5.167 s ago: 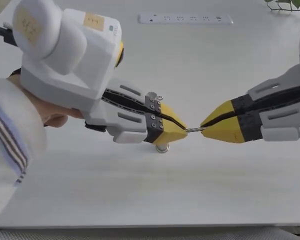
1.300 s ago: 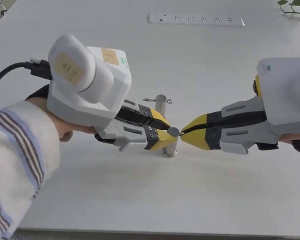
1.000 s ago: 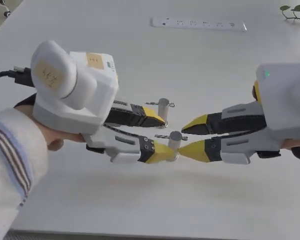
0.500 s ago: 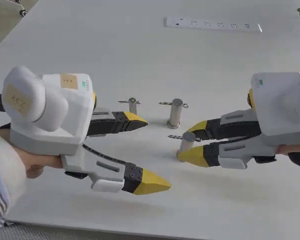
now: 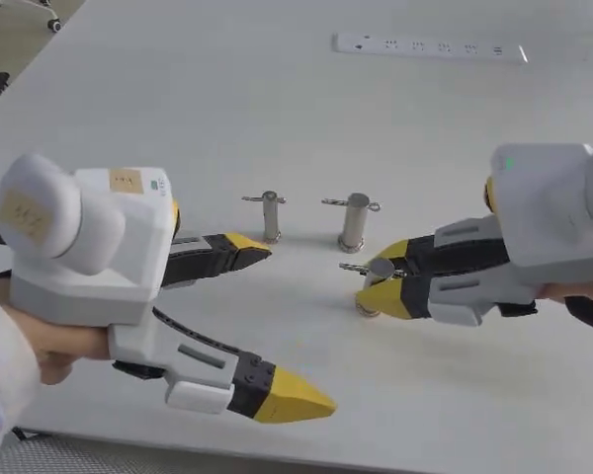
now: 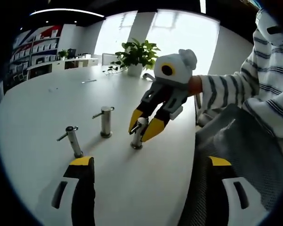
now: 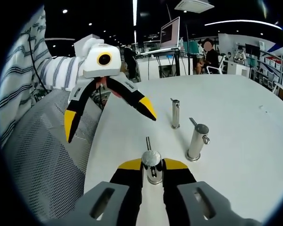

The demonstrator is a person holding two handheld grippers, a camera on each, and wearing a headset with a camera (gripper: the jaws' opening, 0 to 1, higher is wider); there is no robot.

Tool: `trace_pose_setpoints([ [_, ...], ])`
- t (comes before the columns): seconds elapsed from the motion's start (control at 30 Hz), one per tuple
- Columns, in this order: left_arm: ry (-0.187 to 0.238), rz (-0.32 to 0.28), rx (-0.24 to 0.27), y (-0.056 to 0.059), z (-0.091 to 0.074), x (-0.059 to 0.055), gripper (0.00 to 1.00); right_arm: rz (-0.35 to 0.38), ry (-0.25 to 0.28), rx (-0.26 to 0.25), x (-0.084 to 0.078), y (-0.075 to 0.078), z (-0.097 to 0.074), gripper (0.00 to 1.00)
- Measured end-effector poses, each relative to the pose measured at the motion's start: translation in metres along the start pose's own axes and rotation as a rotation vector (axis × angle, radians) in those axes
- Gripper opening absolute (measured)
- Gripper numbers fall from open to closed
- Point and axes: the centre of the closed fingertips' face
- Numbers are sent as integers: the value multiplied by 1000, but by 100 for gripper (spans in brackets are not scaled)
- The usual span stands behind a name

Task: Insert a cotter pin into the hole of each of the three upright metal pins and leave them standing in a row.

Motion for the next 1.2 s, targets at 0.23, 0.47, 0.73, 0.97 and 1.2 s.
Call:
trace_pose_setpoints([
  [0.23, -7, 7, -5, 4, 2, 0, 99, -27, -8, -18, 1, 2, -1, 9],
  [0.47, -24, 4, -8, 7, 5, -1, 99, -30, 3, -22, -3, 5, -13, 8],
  [0.73, -55, -22, -9, 6, 11, -8, 98, -10, 14, -68, -14, 35, -39, 8],
  [0.97, -66, -28, -9, 8, 10, -9, 97, -13, 20, -82, -20, 60, -50, 8],
  [1.2, -73, -64, 35, -2, 7, -14, 98, -15, 9, -75, -26, 71, -48, 8],
])
Point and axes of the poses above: the centre of the closed fingertips' face, and the gripper's own axes: z roughly forward along the fingers, y roughly to its right, x roughly out of its top, and after that the axes turned 11 degrees about -y, right-handed
